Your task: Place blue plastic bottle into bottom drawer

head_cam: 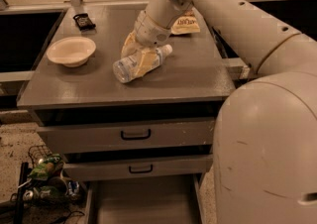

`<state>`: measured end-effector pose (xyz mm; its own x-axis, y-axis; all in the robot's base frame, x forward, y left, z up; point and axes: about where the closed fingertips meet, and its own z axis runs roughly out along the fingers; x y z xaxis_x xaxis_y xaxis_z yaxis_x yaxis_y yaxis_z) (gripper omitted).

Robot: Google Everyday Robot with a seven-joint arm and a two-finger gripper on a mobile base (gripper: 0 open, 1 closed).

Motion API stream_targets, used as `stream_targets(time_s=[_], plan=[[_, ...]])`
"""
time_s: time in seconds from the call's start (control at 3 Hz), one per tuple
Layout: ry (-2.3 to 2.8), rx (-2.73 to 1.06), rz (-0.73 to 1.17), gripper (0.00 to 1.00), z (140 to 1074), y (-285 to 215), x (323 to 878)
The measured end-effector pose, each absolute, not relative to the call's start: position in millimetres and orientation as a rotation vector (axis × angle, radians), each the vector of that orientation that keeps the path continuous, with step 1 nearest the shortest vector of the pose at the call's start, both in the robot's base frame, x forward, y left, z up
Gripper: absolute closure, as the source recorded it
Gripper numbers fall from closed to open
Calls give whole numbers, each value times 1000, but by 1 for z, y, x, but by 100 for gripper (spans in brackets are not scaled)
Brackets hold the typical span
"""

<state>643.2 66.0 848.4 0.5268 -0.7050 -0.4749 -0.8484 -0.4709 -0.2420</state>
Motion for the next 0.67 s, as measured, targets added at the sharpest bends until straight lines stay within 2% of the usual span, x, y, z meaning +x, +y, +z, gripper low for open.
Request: stream_targets(time_s=[0.67], plan=[[1238,-2283,235,100,955,48,628]])
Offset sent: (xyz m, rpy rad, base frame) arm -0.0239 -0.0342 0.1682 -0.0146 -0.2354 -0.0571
